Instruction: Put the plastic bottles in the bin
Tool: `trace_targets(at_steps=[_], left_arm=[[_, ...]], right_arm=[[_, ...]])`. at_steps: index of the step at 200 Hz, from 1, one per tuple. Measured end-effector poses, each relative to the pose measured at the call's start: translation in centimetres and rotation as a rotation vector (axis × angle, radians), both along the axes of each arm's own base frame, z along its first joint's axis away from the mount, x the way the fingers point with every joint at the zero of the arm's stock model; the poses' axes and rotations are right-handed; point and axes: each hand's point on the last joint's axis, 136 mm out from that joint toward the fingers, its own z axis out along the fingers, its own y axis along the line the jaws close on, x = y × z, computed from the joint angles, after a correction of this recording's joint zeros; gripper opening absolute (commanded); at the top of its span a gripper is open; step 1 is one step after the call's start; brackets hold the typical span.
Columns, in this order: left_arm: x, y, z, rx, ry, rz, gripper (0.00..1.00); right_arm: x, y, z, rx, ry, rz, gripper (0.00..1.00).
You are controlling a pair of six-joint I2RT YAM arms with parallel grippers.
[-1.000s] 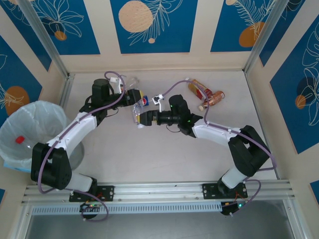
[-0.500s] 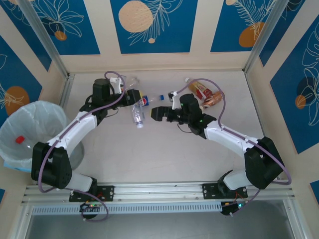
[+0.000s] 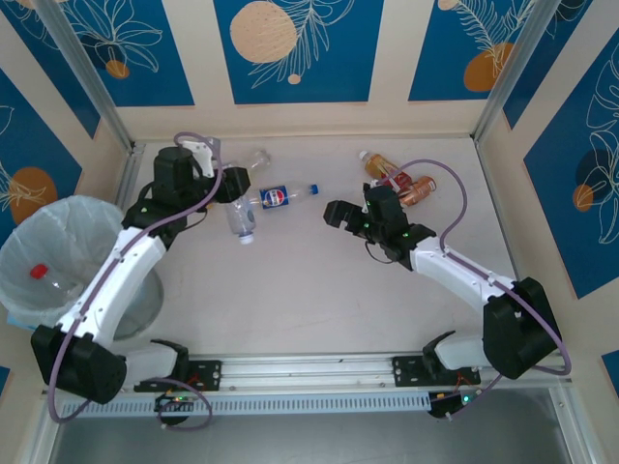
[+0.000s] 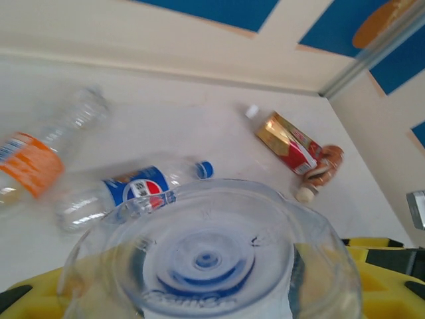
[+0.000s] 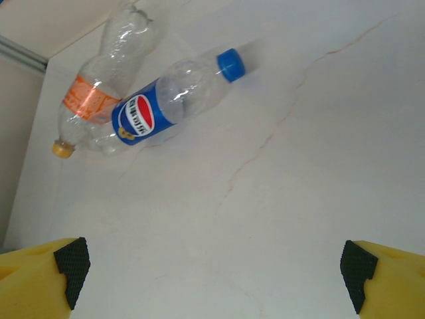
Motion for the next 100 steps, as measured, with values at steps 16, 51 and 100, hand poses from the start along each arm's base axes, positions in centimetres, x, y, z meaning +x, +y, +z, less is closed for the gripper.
trace_targets(at_steps=[16,51,100], left_arm=[[-0.5,1.3,1.4,0.048,-0.033,0.048,0.54],[-1.3,4.1,3.2,0.154,-0.066,0.151,0.54],[-2.5,8.0,6.4,0.276,-0.133,0.293,0.54]], right_arm=[[0.2,-0.4,-0.1,0.0,0.003,-0.015,0.99],[0.4,-0.7,-0.1,0.002,0.004,-0.028,0.99],[0.8,-0.7,-0.9,0.012,0.029,-0.027,1.0]])
